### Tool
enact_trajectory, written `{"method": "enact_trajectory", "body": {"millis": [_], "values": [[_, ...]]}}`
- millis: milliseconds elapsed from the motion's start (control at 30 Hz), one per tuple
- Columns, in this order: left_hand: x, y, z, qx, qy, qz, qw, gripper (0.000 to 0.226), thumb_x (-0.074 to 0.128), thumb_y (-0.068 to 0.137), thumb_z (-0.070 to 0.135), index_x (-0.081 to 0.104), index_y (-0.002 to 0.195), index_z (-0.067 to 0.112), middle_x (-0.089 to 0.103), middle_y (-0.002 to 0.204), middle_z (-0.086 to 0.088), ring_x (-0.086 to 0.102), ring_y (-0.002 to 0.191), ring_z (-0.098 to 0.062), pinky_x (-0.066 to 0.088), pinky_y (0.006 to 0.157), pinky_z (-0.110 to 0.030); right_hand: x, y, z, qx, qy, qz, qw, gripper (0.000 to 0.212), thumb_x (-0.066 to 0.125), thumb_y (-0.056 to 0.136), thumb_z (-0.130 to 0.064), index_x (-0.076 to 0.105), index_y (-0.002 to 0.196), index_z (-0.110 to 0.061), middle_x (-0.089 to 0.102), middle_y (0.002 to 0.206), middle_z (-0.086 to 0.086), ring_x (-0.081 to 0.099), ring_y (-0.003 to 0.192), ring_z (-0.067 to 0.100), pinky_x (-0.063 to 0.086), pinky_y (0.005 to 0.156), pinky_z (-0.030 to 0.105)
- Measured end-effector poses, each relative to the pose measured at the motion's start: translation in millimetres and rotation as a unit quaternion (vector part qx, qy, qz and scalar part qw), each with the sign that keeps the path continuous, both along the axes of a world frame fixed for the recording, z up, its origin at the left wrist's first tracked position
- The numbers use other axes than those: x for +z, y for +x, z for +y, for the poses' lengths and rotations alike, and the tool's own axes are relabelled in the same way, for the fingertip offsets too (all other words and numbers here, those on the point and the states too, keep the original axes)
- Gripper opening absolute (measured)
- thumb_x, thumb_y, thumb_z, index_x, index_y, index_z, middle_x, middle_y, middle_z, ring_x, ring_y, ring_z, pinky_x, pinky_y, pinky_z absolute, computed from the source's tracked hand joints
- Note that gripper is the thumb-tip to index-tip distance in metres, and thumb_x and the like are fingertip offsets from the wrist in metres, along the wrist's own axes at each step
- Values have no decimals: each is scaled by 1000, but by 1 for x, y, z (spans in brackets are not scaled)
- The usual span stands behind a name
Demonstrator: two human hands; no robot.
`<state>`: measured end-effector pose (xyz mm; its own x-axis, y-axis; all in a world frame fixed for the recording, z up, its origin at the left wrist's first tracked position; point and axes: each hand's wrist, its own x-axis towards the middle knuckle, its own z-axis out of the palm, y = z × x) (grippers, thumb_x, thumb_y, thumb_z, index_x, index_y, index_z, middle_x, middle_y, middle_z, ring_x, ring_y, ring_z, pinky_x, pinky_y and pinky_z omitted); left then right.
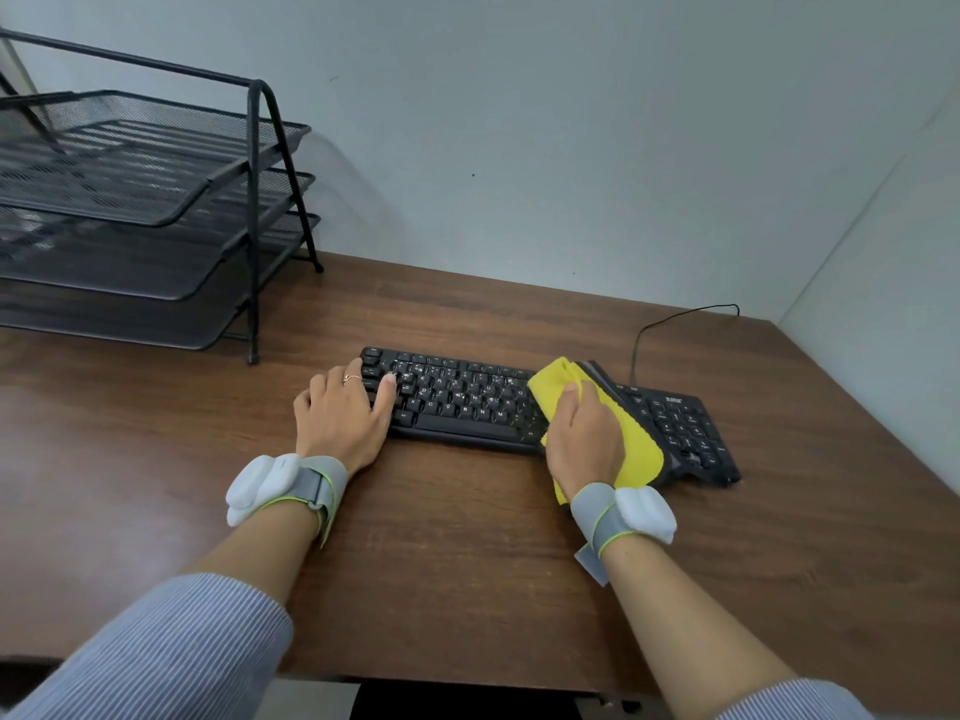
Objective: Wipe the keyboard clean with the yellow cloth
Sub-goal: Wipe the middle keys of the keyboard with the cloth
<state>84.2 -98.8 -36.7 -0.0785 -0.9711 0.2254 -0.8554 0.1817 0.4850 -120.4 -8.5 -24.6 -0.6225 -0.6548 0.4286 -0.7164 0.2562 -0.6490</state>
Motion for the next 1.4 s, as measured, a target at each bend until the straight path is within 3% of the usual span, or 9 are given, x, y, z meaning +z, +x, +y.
{"method": "enact_trajectory", "body": {"millis": [133, 300, 433, 600, 700, 833, 933, 1033, 1400], "values": [[0, 0, 1, -1, -1, 3, 1000, 60, 30, 95, 49, 36, 140, 9, 42, 142, -12, 31, 131, -29, 18, 109, -43, 2, 8, -3, 17, 23, 29, 999, 31, 30, 99, -24, 53, 91, -4, 34, 54, -5, 35, 58, 24, 40, 80, 41], [0, 0, 1, 1, -5, 7, 1000, 59, 32, 95, 48, 38, 139, 9, 44, 140, -12, 33, 130, -29, 19, 108, -43, 9, 8, -24, 23, 54, -52, 997, 39, 25, 99, -33, 50, 120, -11, 63, 99, 19, 52, 100, 40, 36, 73, 40], [1, 0, 0, 7, -13, 8, 1000, 57, 33, 95, 47, 39, 138, 9, 46, 138, -11, 34, 128, -29, 20, 106, -42, 9, 17, -33, 103, 108, 13, 989, 36, 22, 99, -34, 50, 107, -13, 49, 64, -1, 47, 85, 33, 39, 85, 43], [1, -1, 1, 1, -15, -4, 1000, 57, 32, 95, 47, 39, 138, 9, 46, 137, -10, 34, 127, -28, 21, 106, -42, 7, 5, -35, 69, 83, -12, 994, 39, 23, 99, -33, 47, 121, -12, 61, 89, 14, 51, 92, 37, 39, 69, 40], [1, -2, 0, -5, -20, -5, 1000, 57, 32, 95, 47, 40, 138, 9, 47, 136, -9, 35, 127, -27, 22, 105, -42, 10, 12, -36, 108, 101, 21, 989, 37, 22, 100, -32, 50, 112, -11, 53, 72, 4, 47, 82, 32, 40, 88, 46], [-1, -1, 0, -5, -19, -1, 1000, 56, 32, 95, 46, 41, 137, 10, 47, 136, -9, 35, 127, -27, 22, 105, -42, 6, 6, -35, 86, 79, -14, 993, 36, 24, 99, -32, 50, 110, -9, 52, 74, 8, 52, 89, 39, 33, 64, 38], [-2, -2, 0, -6, -20, 1, 1000, 56, 31, 95, 47, 41, 137, 10, 47, 136, -9, 35, 127, -27, 22, 105, -42, 8, 4, -41, 46, 79, -28, 995, 38, 24, 99, -32, 49, 118, -10, 60, 90, 16, 50, 97, 39, 33, 70, 39], [-2, -1, -2, -6, -21, 3, 1000, 56, 32, 95, 47, 41, 137, 11, 48, 135, -9, 35, 127, -27, 22, 105, -42, 10, 18, -44, 103, 106, 8, 989, 35, 23, 99, -32, 50, 105, -11, 48, 66, 4, 45, 84, 34, 39, 81, 44], [-3, -2, -2, 3, -28, -3, 1000, 55, 33, 95, 47, 42, 136, 11, 49, 134, -7, 36, 126, -26, 23, 104, -41, 18, 32, -58, 168, 119, 13, 978, 36, 24, 100, -30, 51, 105, -7, 54, 78, 15, 48, 81, 34, 35, 63, 39]]}}
